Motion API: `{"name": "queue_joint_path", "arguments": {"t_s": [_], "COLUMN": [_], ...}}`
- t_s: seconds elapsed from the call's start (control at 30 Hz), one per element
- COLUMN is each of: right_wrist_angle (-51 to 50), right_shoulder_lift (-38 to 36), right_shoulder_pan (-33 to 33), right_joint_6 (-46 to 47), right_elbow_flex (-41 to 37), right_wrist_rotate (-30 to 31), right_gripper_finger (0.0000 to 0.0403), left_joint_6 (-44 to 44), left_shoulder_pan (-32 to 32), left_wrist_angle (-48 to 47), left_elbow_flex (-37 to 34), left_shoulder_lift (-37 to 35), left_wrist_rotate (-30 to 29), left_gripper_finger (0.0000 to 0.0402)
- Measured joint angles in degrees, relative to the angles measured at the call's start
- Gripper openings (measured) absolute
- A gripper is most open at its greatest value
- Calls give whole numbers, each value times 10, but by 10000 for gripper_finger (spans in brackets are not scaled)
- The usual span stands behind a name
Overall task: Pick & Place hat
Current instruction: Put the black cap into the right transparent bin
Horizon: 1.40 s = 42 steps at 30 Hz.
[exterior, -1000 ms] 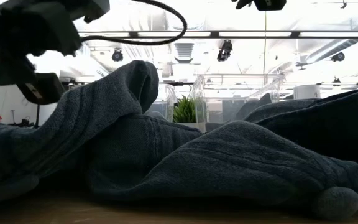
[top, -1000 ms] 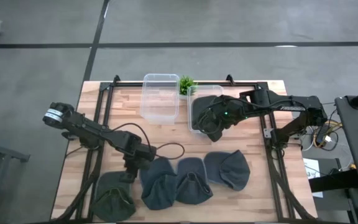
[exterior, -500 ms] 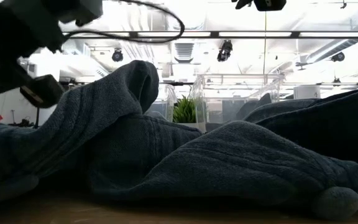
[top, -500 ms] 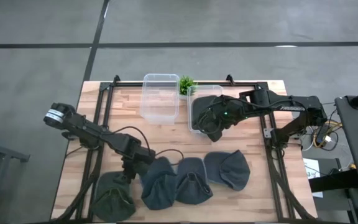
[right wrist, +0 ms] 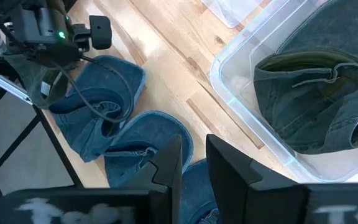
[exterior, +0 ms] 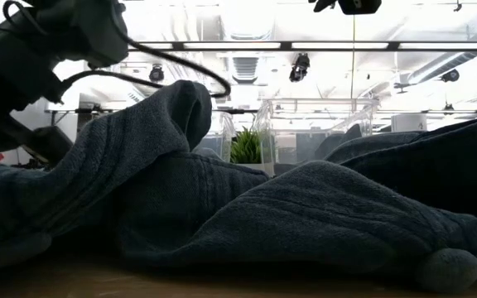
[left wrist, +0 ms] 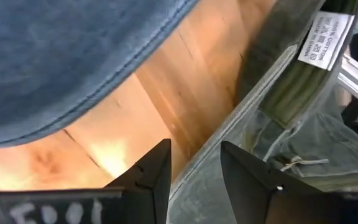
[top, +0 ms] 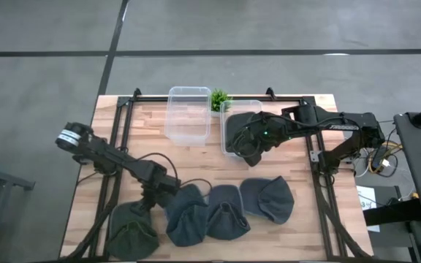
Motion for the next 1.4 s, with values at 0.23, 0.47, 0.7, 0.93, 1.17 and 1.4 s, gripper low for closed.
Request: {"name": "queue_joint_path", "arguments": {"t_s": [0.23, 0.47, 0.7, 0.93, 1.17, 1.4], "right_wrist_angle": [0, 0, 0, 1, 1, 40], "right_shoulder_lift": [0, 0, 0, 0, 0, 0], "right_shoulder_pan": [0, 0, 0, 0, 0, -7], "right_joint_6": [0, 0, 0, 0, 0, -48], "right_elbow_flex": [0, 0, 0, 0, 0, 0], "right_wrist_rotate": [0, 0, 0, 0, 0, 17], "right_gripper_finger": [68, 68, 68, 68, 68, 68], "left_joint_6": [1, -29, -67, -76, -97, -89], "left_shoulder_pan": [-8, -8, -3, -2, 1, 7], "left_wrist_angle": [10, 0, -85, -211, -310, -364], "left_elbow_flex": [-16, -1, 48, 115, 193, 250], "left_shoulder_lift": [27, 18, -24, -78, -94, -93], "left_wrist_rotate": [20, 7, -31, -83, -107, -142], "left_gripper_finger": [131, 32, 7, 6, 6, 6]}}
